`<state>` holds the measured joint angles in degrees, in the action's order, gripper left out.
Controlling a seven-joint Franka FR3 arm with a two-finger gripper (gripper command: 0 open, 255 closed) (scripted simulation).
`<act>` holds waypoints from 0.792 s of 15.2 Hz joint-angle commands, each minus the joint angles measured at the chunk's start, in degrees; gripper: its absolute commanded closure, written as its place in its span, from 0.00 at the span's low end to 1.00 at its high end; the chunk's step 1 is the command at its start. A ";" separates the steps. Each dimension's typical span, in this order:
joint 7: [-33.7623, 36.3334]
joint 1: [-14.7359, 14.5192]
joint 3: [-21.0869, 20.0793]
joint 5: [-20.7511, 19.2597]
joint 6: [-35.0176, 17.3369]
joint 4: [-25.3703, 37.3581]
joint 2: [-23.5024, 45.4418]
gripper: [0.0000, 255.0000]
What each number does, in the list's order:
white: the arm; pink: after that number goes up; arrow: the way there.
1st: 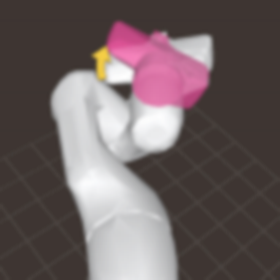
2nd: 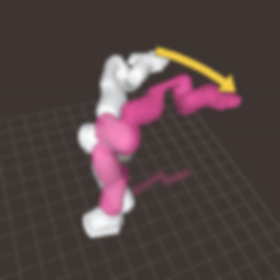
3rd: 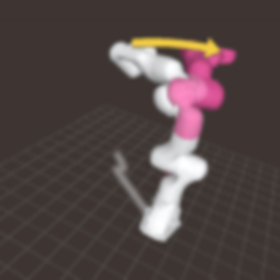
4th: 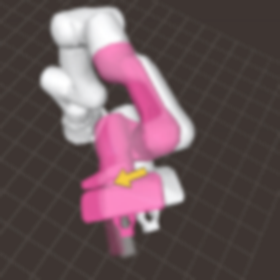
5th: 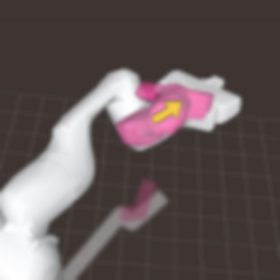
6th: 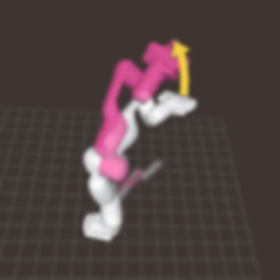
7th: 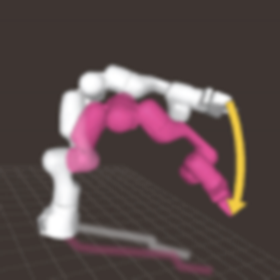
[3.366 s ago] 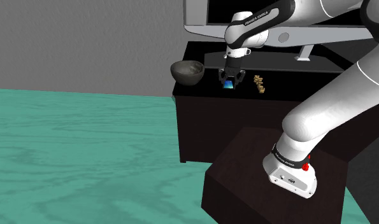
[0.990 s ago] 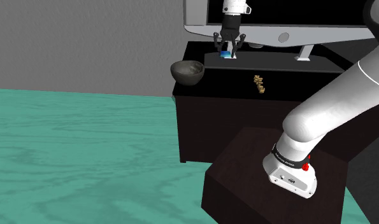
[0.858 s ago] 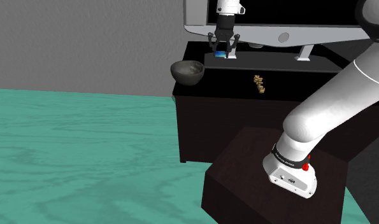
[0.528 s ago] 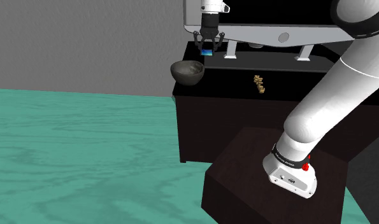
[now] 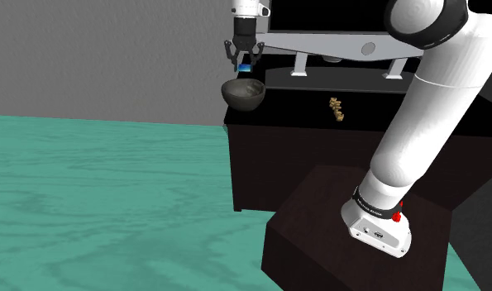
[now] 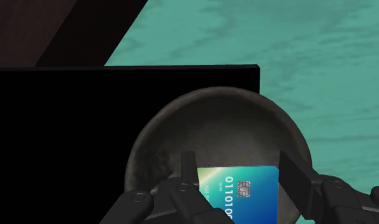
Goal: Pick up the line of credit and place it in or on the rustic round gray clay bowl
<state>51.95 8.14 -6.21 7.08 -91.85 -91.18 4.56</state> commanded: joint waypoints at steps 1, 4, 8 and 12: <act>0.04 -0.09 -0.06 -0.08 -1.23 -0.22 0.97 1.00; -0.24 -0.10 -0.06 -0.04 -3.58 -2.80 0.76 1.00; -0.59 -0.12 -0.07 0.02 -6.66 -5.99 0.67 1.00; -0.93 -0.15 -0.09 0.08 -9.68 -8.90 0.79 1.00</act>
<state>51.20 7.95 -6.34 7.13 -100.70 -99.24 5.36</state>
